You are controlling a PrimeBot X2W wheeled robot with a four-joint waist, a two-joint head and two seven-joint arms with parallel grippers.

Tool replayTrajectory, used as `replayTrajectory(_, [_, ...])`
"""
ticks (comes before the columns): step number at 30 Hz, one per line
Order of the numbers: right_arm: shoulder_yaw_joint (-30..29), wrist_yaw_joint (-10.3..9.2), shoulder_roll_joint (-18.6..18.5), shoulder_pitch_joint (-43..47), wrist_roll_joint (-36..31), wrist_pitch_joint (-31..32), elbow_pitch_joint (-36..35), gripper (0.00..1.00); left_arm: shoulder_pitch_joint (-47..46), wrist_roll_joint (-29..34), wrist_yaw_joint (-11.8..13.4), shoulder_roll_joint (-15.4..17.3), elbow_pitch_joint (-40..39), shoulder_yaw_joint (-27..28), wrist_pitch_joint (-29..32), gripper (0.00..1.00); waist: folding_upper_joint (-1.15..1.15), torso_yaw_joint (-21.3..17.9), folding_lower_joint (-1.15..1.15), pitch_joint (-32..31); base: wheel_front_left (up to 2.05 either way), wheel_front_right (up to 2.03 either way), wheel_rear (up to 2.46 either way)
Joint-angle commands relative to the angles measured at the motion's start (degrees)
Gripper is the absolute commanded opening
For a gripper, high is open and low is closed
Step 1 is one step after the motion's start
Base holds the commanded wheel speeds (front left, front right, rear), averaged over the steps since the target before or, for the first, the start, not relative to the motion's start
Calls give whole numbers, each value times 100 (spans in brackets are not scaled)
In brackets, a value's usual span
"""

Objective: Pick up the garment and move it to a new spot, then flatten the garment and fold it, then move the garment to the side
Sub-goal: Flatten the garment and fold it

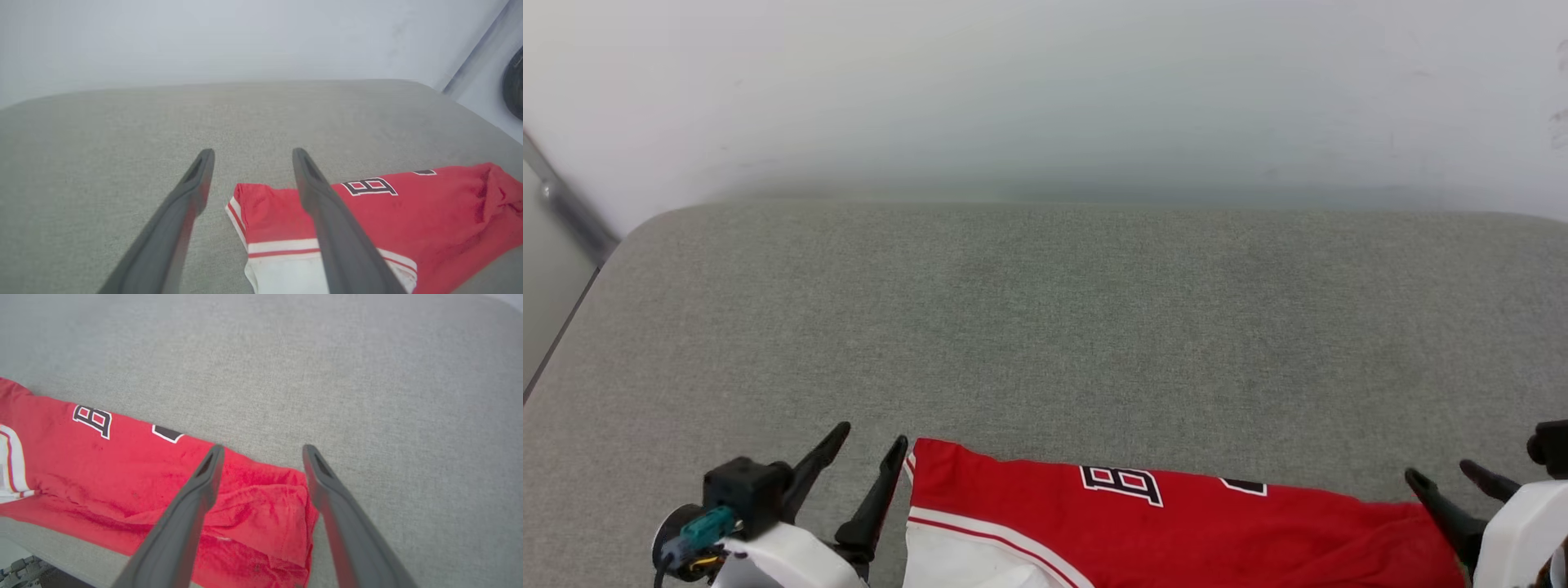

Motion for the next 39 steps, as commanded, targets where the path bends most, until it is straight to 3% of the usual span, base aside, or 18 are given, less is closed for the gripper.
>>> replayTrajectory(1, [-110, -2, 114, 20, -70, -89, -102, 100, 94, 111, 89, -55, 27, 74, -279, 100, 0, 4, 0, -14, 0, 0, 0])
replayTrajectory(8, [-709, -2, 702, 338, -468, -152, -242, 100, 330, 803, 660, -361, -104, 719, -777, 100, 0, 24, 0, -31, 0, 0, 0])
replayTrajectory(11, [-971, -2, 996, 526, -679, -24, -254, 100, 646, 1335, 794, -805, -552, 1272, -786, 100, 0, 16, 0, -2, 0, 0, 0])
replayTrajectory(16, [-1395, -2, 1448, 723, -930, 258, -217, 100, 1183, 2396, 675, -1336, -1075, 1908, -782, 100, 0, 41, 0, 69, 0, 0, 0])
replayTrajectory(22, [-1954, -2, 1926, 733, -1060, 591, -93, 100, 1457, 3203, 281, -1771, -1210, 2118, -782, 100, 0, 119, 0, 192, 0, 0, 0])
replayTrajectory(30, [-2322, -2, 2161, 529, -1239, 813, 458, 100, 1292, 3480, -206, -2160, -1175, 2438, -783, 100, 0, 264, 0, 367, 0, 0, 0])
replayTrajectory(39, [-2227, -1, 2195, 359, -1020, 906, 1128, 100, 1190, 3694, -606, -2425, -1138, 2728, -783, 100, 0, 412, 0, 575, 0, 0, 0])
